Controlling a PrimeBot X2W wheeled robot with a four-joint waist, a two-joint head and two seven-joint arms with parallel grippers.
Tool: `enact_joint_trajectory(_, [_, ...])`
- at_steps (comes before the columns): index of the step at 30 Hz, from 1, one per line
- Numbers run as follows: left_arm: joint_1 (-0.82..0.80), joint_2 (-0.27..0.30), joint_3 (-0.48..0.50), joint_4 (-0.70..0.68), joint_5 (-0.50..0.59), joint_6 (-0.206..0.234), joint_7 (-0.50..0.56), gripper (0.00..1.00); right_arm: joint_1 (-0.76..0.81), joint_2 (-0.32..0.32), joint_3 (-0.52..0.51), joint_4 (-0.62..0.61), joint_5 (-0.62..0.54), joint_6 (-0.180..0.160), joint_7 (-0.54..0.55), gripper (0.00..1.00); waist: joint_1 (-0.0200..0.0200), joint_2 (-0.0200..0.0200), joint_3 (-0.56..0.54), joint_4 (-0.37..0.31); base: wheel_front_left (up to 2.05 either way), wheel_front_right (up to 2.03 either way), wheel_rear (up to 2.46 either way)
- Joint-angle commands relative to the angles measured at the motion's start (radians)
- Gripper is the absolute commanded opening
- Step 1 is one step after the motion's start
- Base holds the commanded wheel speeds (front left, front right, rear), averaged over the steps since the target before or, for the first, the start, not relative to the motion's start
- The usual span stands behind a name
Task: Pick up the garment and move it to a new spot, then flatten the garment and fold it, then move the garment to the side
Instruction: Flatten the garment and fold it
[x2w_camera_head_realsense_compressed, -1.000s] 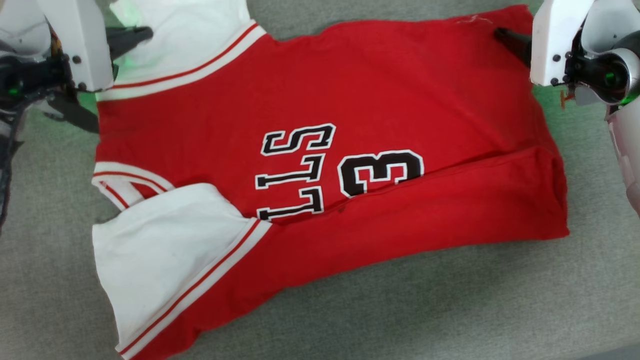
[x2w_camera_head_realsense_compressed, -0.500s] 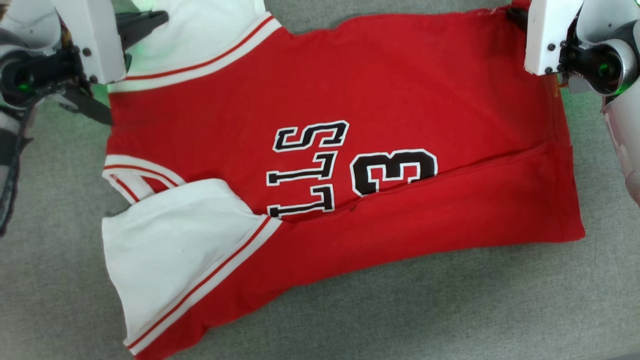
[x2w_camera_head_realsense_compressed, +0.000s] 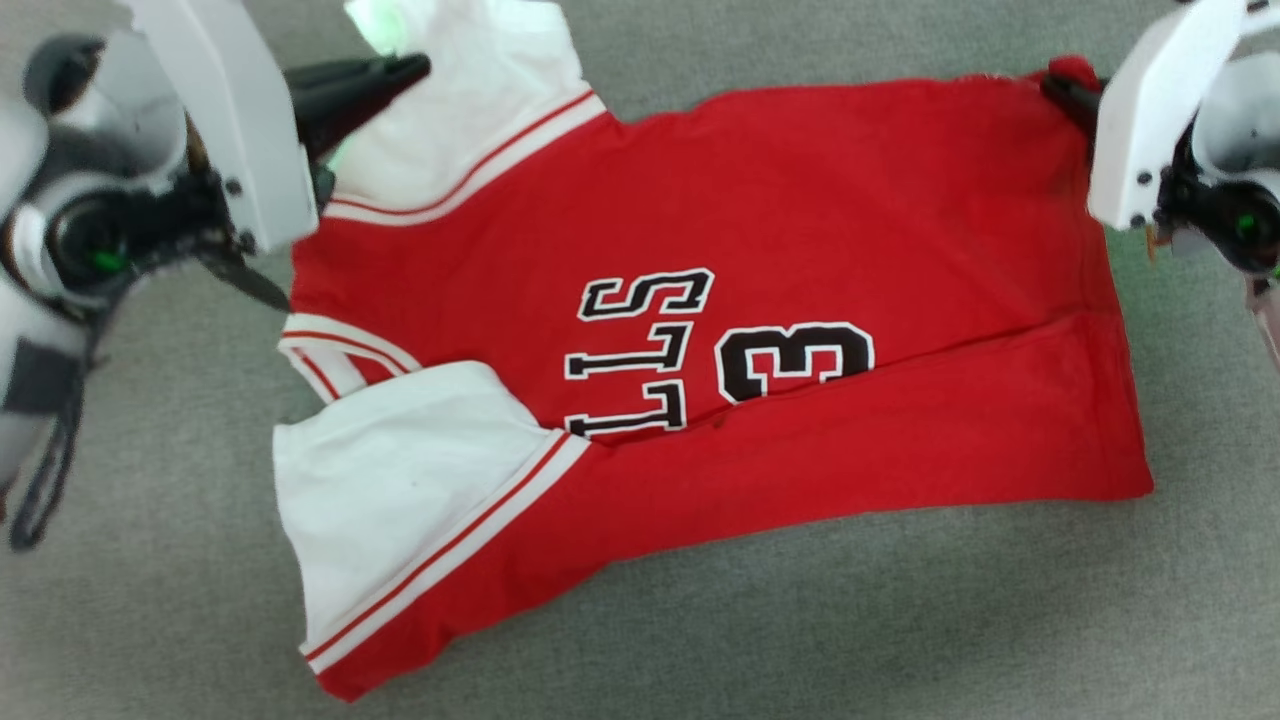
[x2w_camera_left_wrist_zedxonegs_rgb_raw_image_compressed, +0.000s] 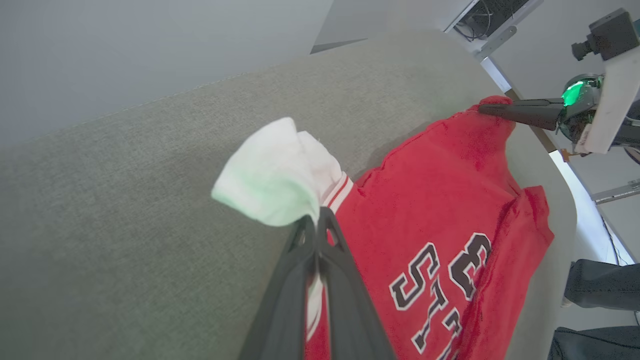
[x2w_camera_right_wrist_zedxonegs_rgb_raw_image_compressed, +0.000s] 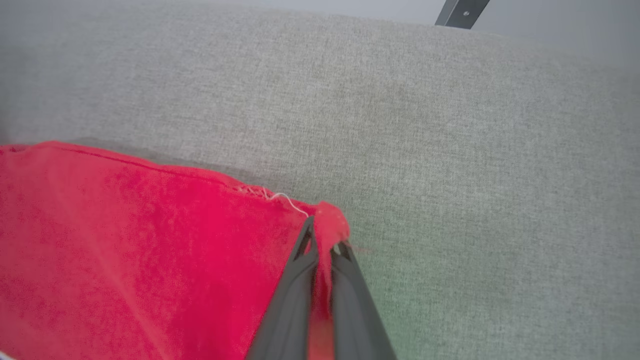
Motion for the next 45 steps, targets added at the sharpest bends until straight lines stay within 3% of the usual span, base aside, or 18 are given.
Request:
enact_joint_trajectory(1, [0.036,0.016,-0.007,-0.040,-0.017,-0.004,-0.028,0.00,0.037,-0.021,0.013,-0.026,0.020,-0.002,-0.007,0.00,0.0000,-0.0001,-0.028,0.019,0.00,0.00,0.00])
enact_joint_trajectory(10, [0.204,0.126,-0.043,-0.270,-0.053,-0.004,-0.213,0.00,0.180,-0.141,0.036,-0.173,0.085,-0.002,-0.015,0.00,0.0000,-0.0001,-0.071,0.051,0.00,0.00,0.00])
enact_joint_trajectory(21, [0.421,0.261,-0.100,-0.446,-0.040,-0.004,-0.423,0.00,0.413,-0.261,-0.048,-0.374,0.106,-0.002,0.005,0.00,0.0000,-0.0001,-0.107,0.080,0.00,0.00,0.00])
enact_joint_trajectory(28, [0.512,0.300,-0.141,-0.473,0.006,-0.004,-0.510,0.00,0.537,-0.280,-0.135,-0.457,0.090,-0.002,0.032,0.00,0.0000,-0.0001,-0.118,0.085,0.00,0.00,0.00])
enact_joint_trajectory(33, [0.551,0.302,-0.158,-0.476,0.010,-0.004,-0.544,0.00,0.633,-0.255,-0.230,-0.536,0.074,-0.002,0.055,0.00,0.0000,-0.0001,-0.120,0.088,0.00,0.00,0.00])
enact_joint_trajectory(39, [0.579,0.262,-0.187,-0.419,0.038,0.013,-0.556,0.00,0.707,-0.202,-0.285,-0.586,0.025,-0.002,0.104,0.00,0.0000,-0.0001,-0.123,0.081,0.00,0.00,0.00])
enact_joint_trajectory(40, [0.579,0.255,-0.189,-0.405,0.046,0.019,-0.560,0.00,0.713,-0.193,-0.292,-0.593,0.024,-0.002,0.110,0.05,0.0000,-0.0001,-0.124,0.080,0.00,0.00,0.00])
enact_joint_trajectory(42, [0.580,0.236,-0.190,-0.387,0.043,0.023,-0.568,0.06,0.719,-0.176,-0.307,-0.606,0.009,-0.002,0.119,0.34,0.0000,-0.0001,-0.127,0.080,0.00,0.00,0.00])
enact_joint_trajectory(43, [0.581,0.229,-0.188,-0.378,0.045,0.024,-0.574,0.37,0.721,-0.169,-0.315,-0.614,0.002,-0.002,0.117,0.67,0.0000,-0.0001,-0.129,0.081,0.00,0.00,0.00])
enact_joint_trajectory(44, [0.581,0.222,-0.189,-0.371,0.048,0.027,-0.576,0.57,0.722,-0.163,-0.328,-0.619,-0.003,-0.002,0.113,0.90,0.0000,-0.0001,-0.132,0.082,0.00,0.00,0.00])
enact_joint_trajectory(45, [0.583,0.215,-0.190,-0.366,0.047,0.029,-0.581,0.76,0.726,-0.159,-0.338,-0.621,-0.007,-0.002,0.116,1.00,0.0000,-0.0001,-0.136,0.084,0.00,0.00,0.00])
